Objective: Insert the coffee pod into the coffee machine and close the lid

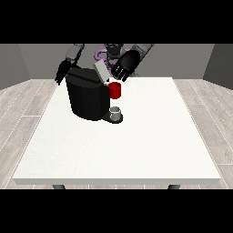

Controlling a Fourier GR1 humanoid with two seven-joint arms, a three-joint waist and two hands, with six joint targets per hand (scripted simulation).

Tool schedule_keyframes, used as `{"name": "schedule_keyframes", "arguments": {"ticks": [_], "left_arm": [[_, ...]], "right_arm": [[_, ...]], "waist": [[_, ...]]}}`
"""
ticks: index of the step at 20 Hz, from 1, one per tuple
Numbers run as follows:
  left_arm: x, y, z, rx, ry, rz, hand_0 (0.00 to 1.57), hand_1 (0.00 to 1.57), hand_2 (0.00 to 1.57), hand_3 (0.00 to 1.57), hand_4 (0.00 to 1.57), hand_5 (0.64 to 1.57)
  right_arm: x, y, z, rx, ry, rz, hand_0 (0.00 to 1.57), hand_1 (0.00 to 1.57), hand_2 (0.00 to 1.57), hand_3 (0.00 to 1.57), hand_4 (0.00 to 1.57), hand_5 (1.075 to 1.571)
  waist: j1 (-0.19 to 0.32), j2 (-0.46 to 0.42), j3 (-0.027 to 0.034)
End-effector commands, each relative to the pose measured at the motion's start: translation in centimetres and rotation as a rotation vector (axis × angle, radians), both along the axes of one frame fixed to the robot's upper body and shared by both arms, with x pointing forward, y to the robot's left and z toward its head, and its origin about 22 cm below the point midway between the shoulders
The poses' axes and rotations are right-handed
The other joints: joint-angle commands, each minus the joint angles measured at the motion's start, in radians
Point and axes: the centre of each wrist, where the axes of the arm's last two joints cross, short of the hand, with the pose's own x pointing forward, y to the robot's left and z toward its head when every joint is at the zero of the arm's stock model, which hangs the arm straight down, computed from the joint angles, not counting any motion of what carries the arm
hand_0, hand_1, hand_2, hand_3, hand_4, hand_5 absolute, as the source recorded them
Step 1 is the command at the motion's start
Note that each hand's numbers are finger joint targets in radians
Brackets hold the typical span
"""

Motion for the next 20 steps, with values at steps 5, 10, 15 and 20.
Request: {"name": "schedule_keyframes", "arguments": {"ticks": [5,10,15,20], "left_arm": [[0.3,-3.0,1.2,0.017,-0.013,-0.039,1.2,1.2,1.26,1.23,0.46,1.571],[0.6,-3.2,-0.6,0.006,0.004,-0.038,1.24,1.24,1.28,1.23,0.42,1.571],[0.5,-2.2,-0.9,0.021,0.021,-0.07,1.19,1.19,1.25,1.2,0.42,1.571],[0.6,-1.4,1.5,0.027,-0.029,-0.019,1.2,1.2,1.26,1.2,0.41,1.571]], "right_arm": [[2.5,-2.3,2.5,0.035,-0.022,-0.071,0.0,0.0,0.0,0.0,0.0,1.571],[1.7,-1.4,1.3,-0.005,-0.005,-0.057,0.0,0.0,0.0,0.0,0.19,1.571],[1.1,-3.1,-0.2,0.021,-0.01,-0.083,0.0,0.0,0.0,0.0,0.0,1.571],[0.8,0.2,0.3,-0.006,-0.01,-0.035,0.0,0.0,0.0,0.0,0.16,1.571]], "waist": [[0.047,0.047,0.0003],[0.028,0.047,-0.0001],[0.048,0.027,0.0001],[-0.004,0.06,-0.0002]]}}
